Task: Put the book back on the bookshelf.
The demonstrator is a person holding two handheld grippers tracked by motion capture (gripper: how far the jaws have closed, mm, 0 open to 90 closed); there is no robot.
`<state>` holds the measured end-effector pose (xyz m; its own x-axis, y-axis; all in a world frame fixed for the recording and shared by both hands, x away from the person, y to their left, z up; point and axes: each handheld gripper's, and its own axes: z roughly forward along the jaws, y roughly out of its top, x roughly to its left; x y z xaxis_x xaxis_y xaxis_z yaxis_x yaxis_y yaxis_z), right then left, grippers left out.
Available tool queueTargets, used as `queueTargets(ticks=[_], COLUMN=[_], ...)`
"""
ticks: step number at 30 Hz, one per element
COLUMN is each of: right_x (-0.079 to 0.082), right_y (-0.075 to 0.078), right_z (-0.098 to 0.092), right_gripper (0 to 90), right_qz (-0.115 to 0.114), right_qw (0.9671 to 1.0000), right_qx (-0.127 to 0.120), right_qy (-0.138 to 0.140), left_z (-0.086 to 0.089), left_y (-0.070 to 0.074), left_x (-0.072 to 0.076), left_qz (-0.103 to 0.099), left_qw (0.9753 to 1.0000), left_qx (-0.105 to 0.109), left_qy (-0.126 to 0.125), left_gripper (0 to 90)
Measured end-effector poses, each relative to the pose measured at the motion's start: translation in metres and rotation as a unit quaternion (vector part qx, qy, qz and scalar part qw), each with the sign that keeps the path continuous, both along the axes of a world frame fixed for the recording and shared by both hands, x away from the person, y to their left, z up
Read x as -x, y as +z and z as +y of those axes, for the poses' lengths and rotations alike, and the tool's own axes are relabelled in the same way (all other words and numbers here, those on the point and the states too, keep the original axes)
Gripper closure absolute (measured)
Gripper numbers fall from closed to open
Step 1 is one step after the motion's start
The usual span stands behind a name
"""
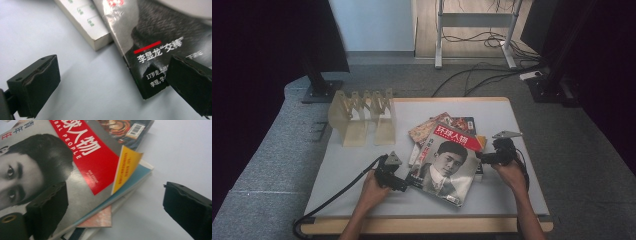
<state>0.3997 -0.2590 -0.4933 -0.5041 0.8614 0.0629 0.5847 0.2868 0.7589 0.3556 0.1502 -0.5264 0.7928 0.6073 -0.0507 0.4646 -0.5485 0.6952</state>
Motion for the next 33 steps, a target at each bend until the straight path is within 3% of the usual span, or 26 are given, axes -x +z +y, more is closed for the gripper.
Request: queueTargets(ticks=[4,7,21,33], right_x=[-0.001,-0.002,-0.019,-0.023], right_y=[-0.004,-0.007,-0.025,-0.001], right_z=[0.002,0.001,0.003,0.008], right_gripper=[0.0,0.0,0.0,26.2], right_qz=[0.011,0.020,0.059,0.026], right_qw=[0.9999,0.9997,0.9953,0.9971], right_qx=[-0.008,-0.014,-0.074,-0.062], right_qy=[0.000,0.000,0.019,0.036], left_z=[-0.004,-0.003,-0.003,-0.003], left_y=[-0.001,-0.002,-0.002,-0.002], left_x=[0.001,-0.003,-0.002,-0.002], left_qz=[-0.009,0.012,0.011,0.011], left_qw=[0.9998,0.9998,0.9999,0.9999], left_qx=[-0.018,-0.013,-0.012,-0.012], left_qy=[0.000,0.001,0.002,0.001], left_gripper=[0.0,0.0,0.0,0.0])
